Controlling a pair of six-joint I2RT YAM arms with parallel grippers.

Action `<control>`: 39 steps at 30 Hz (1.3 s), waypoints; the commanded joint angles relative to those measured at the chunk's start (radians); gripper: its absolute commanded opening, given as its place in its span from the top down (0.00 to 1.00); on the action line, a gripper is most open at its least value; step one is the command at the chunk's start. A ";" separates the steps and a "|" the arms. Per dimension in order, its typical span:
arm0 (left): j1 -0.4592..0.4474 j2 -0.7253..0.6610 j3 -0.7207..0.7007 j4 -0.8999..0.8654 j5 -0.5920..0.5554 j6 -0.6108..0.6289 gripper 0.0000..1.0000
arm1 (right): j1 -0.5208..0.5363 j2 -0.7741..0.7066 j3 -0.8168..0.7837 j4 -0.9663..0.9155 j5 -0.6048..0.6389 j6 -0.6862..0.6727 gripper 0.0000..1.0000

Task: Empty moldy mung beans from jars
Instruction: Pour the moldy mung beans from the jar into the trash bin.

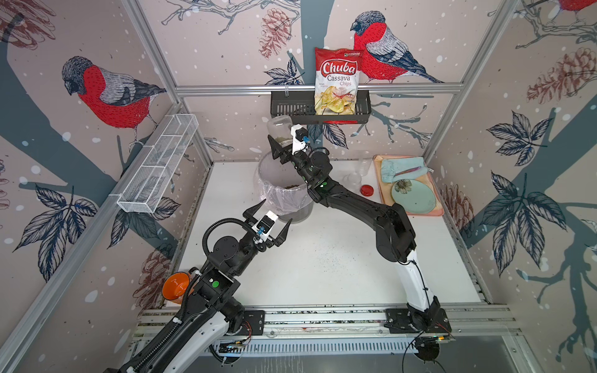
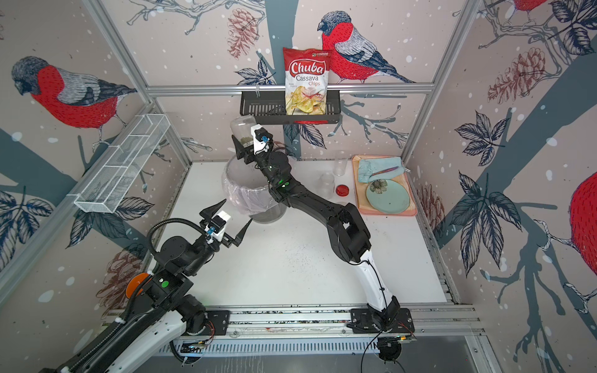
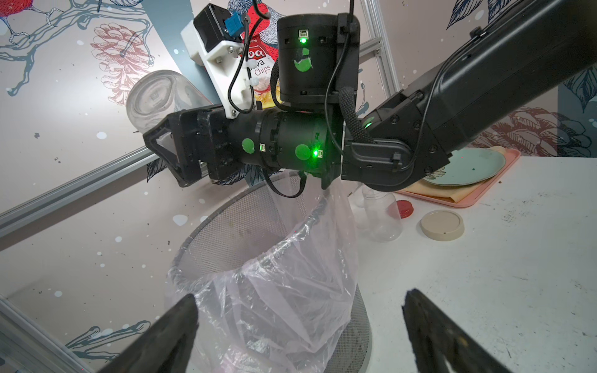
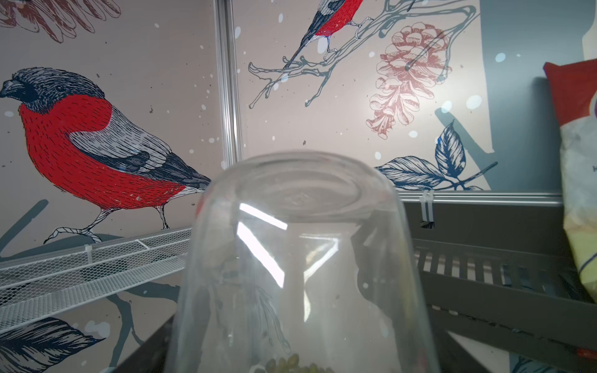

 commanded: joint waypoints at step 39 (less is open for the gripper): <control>-0.011 -0.012 -0.012 0.058 -0.020 0.022 0.04 | 0.014 0.036 0.146 -0.032 0.022 -0.003 0.63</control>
